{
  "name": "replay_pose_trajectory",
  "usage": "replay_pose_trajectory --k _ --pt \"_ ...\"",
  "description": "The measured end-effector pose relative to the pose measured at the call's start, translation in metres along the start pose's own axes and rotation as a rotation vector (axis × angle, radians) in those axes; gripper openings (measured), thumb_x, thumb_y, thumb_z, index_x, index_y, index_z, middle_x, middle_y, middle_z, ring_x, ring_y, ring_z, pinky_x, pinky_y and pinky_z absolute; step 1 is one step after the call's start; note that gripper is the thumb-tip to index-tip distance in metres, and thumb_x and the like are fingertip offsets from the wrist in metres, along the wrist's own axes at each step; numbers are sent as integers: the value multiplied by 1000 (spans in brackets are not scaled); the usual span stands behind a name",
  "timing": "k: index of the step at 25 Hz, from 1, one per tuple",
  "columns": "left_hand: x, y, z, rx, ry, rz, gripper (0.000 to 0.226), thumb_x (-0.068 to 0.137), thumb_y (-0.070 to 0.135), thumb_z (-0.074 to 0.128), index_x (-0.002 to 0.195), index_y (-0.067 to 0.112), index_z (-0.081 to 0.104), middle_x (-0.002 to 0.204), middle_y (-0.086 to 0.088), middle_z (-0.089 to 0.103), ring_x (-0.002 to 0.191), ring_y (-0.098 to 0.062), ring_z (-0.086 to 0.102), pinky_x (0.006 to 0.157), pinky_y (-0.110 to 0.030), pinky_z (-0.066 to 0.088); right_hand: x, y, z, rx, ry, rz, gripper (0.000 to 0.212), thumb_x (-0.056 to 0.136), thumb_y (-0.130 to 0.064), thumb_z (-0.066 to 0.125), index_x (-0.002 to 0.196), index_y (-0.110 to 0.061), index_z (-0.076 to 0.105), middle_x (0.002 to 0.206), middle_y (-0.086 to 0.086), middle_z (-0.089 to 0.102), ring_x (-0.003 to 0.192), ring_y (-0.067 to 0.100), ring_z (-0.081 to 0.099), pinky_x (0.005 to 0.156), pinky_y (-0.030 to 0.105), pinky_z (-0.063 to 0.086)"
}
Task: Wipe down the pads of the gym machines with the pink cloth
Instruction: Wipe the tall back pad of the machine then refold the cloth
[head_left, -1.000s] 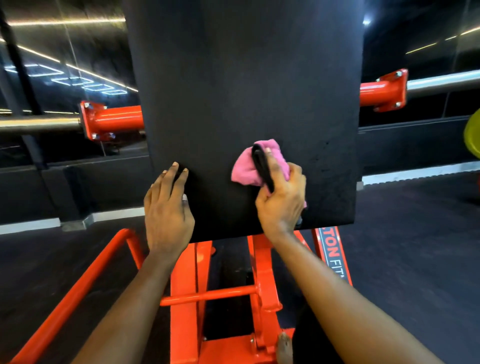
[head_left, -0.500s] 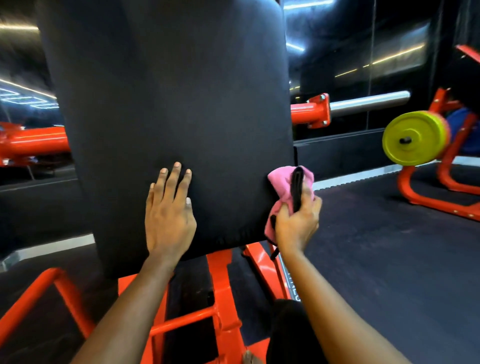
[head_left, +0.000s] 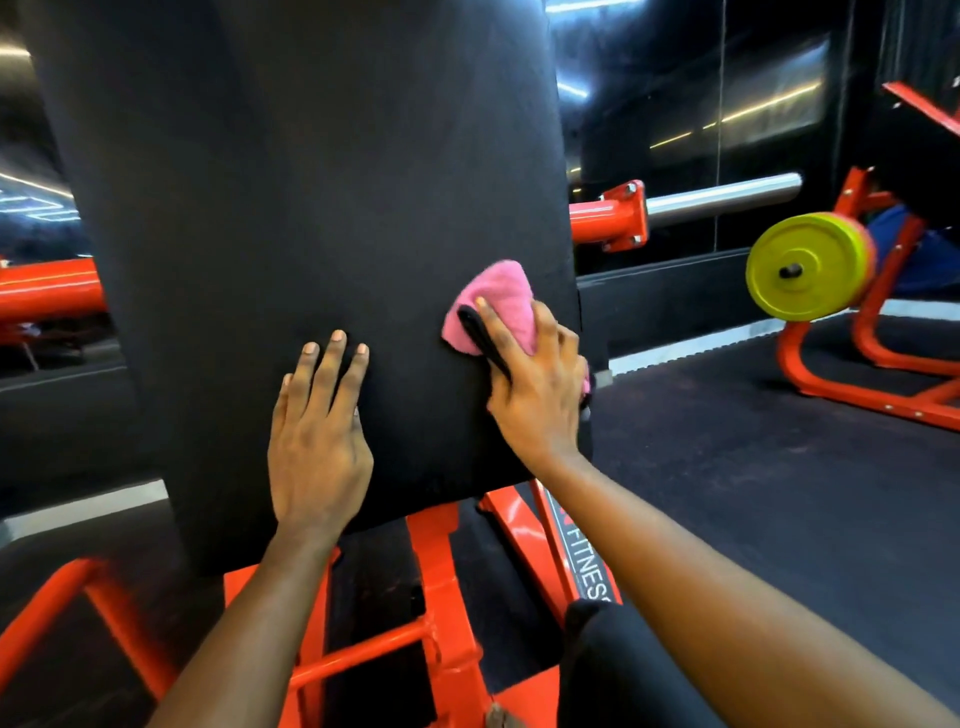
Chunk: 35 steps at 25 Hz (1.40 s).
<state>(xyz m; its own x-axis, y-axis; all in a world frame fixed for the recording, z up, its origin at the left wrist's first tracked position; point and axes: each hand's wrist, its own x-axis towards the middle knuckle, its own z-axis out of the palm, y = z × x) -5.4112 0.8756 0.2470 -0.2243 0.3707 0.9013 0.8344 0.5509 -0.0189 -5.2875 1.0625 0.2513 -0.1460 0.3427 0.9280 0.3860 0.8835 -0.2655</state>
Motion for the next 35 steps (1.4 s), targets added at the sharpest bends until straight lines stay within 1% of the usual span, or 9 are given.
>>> replay_pose_trajectory --k 3,6,9,13,17,21,24,29,35 --pt "-2 -2 2 4 7 9 62 94 0 52 152 16 37 163 -2 25 152 -24 17 123 -46 20 -48 32 10 68 65 271 72 91 -17 58 148 -55 38 148 1 40 111 30 46 89 54 47" --pt "-1 -5 0 -47 -3 27 62 94 -2 52 152 16 39 163 -2 25 152 -23 16 123 -47 19 -85 36 23 195 98 614 68 96 -23 58 147 -61 33 148 -2 39 116 29 45 92 55 49" --pt "-11 -19 -8 -71 -12 62 57 94 0 50 148 16 45 161 -2 29 151 -22 21 122 -47 20 -93 31 34 290 188 771 66 95 -23 60 147 -57 37 141 2 43 114 31 45 92 55 50" --pt "-40 -47 -22 -17 9 -25 58 90 5 44 147 16 47 161 -3 31 150 -25 25 121 -51 20 -98 -6 39 267 205 762 67 89 -24 59 148 -50 41 137 6 45 111 34 46 89 52 50" --pt "-57 -61 -32 -70 -71 -31 60 89 1 43 148 14 44 162 -3 28 151 -23 21 120 -53 22 -128 -78 46 341 96 598 64 90 -23 63 149 -42 46 139 12 45 116 36 46 95 44 43" --pt "-69 -80 -46 -129 -128 -55 58 93 -3 41 150 12 41 162 0 28 150 -17 21 123 -40 22 -162 -150 48 452 -133 451 69 86 -23 54 150 -45 41 145 12 41 115 35 45 90 47 51" --pt "-74 -84 -50 -131 -137 -90 60 93 -10 46 150 11 41 162 2 29 150 -14 21 123 -37 22 -166 -153 48 450 -182 375 74 83 -23 57 151 -45 38 143 12 40 112 32 45 83 47 54" --pt "-74 -61 -29 -29 -20 -174 55 91 -2 40 146 3 43 159 -8 32 148 -28 26 118 -52 28 -148 -101 47 459 -35 378 74 82 -13 60 149 -40 45 137 12 42 117 34 48 92 49 50" --pt "-81 -46 -14 19 -5 -275 64 91 -7 48 151 7 34 163 -3 23 153 -24 15 122 -52 20 -100 -17 44 346 284 796 71 80 -9 61 145 -33 46 127 16 46 114 37 50 90 54 48"
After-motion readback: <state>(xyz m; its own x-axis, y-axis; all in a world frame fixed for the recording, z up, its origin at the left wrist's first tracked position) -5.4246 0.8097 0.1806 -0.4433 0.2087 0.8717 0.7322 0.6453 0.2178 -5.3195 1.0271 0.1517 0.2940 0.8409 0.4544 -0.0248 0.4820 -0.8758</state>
